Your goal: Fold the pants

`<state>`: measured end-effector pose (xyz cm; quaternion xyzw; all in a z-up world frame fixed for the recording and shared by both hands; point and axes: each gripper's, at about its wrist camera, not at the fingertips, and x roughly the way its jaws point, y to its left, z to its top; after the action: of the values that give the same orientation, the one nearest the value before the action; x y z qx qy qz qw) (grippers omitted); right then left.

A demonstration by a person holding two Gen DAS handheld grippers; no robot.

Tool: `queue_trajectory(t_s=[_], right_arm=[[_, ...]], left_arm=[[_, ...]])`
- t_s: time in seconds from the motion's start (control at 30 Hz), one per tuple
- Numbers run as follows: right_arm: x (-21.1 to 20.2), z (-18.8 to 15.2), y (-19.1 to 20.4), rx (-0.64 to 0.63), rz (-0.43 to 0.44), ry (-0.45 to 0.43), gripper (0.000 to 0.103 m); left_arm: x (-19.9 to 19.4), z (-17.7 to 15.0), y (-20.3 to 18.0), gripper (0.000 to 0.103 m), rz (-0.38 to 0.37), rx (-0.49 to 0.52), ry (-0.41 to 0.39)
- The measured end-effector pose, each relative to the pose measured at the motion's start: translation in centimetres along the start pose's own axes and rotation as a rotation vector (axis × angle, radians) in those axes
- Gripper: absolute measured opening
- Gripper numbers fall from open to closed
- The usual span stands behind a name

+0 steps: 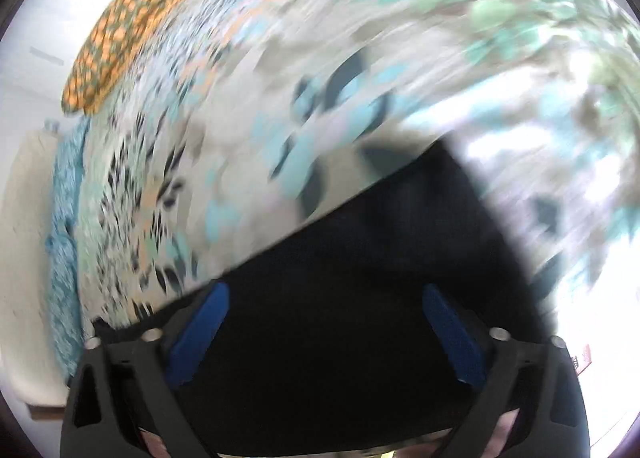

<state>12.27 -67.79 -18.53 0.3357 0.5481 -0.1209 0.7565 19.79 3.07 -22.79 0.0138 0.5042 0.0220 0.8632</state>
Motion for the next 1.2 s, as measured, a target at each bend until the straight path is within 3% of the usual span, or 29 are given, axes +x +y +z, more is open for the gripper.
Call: queue_trajectory(t_s=[0.1, 0.13, 0.27, 0.37, 0.43, 0.53, 0.7, 0.77, 0.8, 0.83, 0.9, 1.03, 1.2], right_arm=[[-4.3, 2.6, -2.3, -0.049, -0.063, -0.104, 0.095], [-4.9, 3.2, -2.8, -0.081, -0.054, -0.089, 0.099], [-3.6, 3.7, -4.6, -0.187, 0.070, 0.068, 0.100], [-1.8, 2.7, -4.2, -0.269, 0.130, 0.128, 0.091], [-0.3, 1.6, -3.3, -0.326, 0.158, 0.187, 0.077], [2.5, 0.9, -2.4, -0.414, 0.120, 0.275, 0.077], [3.1, 0.6, -2.2, -0.419, 0.158, 0.277, 0.076], [3.3, 0.4, -1.7, -0.426, 0.151, 0.302, 0.068], [3.5, 0.5, -1.6, -0.412, 0.148, 0.317, 0.058], [3.6, 0.5, -1.6, -0.387, 0.148, 0.329, 0.037], [3.9, 0.2, -1.6, -0.345, 0.169, 0.348, 0.018], [2.9, -0.8, -0.6, -0.307, 0.217, 0.327, 0.014], [-0.5, -3.5, 3.0, -0.265, 0.476, 0.266, 0.014]], left_arm=[[0.0, -0.3, -0.1, 0.103, 0.005, -0.003, -0.006], [0.1, -0.2, -0.1, 0.103, 0.006, -0.002, -0.006], [0.3, -0.2, -0.1, 0.103, 0.012, 0.001, -0.015], [0.3, -0.2, 0.0, 0.103, 0.011, -0.002, -0.019], [0.2, -0.2, 0.0, 0.103, 0.013, -0.001, -0.021], [0.2, -0.3, 0.0, 0.103, 0.015, 0.000, -0.025], [0.2, -0.3, 0.0, 0.103, 0.017, -0.001, -0.028], [0.2, -0.3, 0.0, 0.103, 0.018, -0.001, -0.028], [0.2, -0.3, 0.0, 0.103, 0.017, -0.002, -0.028], [0.2, -0.3, 0.0, 0.103, 0.017, -0.002, -0.028], [0.2, -0.3, 0.0, 0.103, 0.015, -0.003, -0.028], [0.2, -0.2, 0.1, 0.103, 0.010, -0.007, -0.026], [0.3, -0.1, 0.1, 0.103, 0.007, -0.014, -0.013]])
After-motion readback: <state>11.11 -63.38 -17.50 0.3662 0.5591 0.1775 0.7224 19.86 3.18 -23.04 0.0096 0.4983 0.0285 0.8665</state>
